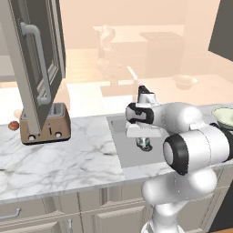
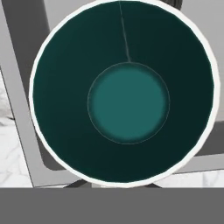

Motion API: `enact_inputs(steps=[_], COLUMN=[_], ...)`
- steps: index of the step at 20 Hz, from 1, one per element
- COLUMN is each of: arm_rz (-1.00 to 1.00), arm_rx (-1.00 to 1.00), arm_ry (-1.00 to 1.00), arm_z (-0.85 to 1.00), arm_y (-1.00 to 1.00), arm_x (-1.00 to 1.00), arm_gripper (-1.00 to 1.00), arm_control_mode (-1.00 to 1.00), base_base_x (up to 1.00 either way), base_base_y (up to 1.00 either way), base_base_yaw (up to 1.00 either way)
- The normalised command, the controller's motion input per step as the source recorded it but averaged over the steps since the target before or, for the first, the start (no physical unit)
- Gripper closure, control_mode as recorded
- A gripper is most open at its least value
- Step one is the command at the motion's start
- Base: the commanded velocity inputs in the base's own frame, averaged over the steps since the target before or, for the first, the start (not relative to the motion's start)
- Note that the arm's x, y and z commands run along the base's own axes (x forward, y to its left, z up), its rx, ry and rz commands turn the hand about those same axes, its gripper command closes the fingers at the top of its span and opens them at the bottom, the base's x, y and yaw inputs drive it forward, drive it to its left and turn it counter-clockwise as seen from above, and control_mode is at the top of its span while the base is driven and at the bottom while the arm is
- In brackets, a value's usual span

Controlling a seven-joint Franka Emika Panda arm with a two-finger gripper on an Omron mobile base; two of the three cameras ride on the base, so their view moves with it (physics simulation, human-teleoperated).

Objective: Pick the mug and place it in the sink. Pick the bowl and place it in the open cabinet and then close the cabinet.

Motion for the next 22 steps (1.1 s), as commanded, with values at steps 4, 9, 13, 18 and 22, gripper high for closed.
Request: enact_inputs(steps=[4, 9, 13, 18, 22], arm_rz=[0.03, 0.06, 0.08, 0.07, 0.02], arm_rx=[0.11, 0.11, 0.03, 0.03, 0.01], arm_ry=[-0.02, -0.06, -0.14, -0.07, 0.0], arm_z=[-0.41, -0.27, -0.15, -0.19, -0.21], arm_y=[-0.16, -0.05, 0.0, 0.0, 0.0], arm_x=[0.0, 0.09, 0.19, 0.33, 0.29], arm_gripper=[1.0, 1.0, 1.0, 1.0, 1.0], arm_control_mode=[-1.0, -1.0, -1.0, -1.0, -1.0], base_base_x=[0.0, 0.0, 0.0, 0.0, 0.0], base_base_y=[0.0, 0.0, 0.0, 0.0, 0.0], base_base_yaw=[0.0, 0.0, 0.0, 0.0, 0.0])
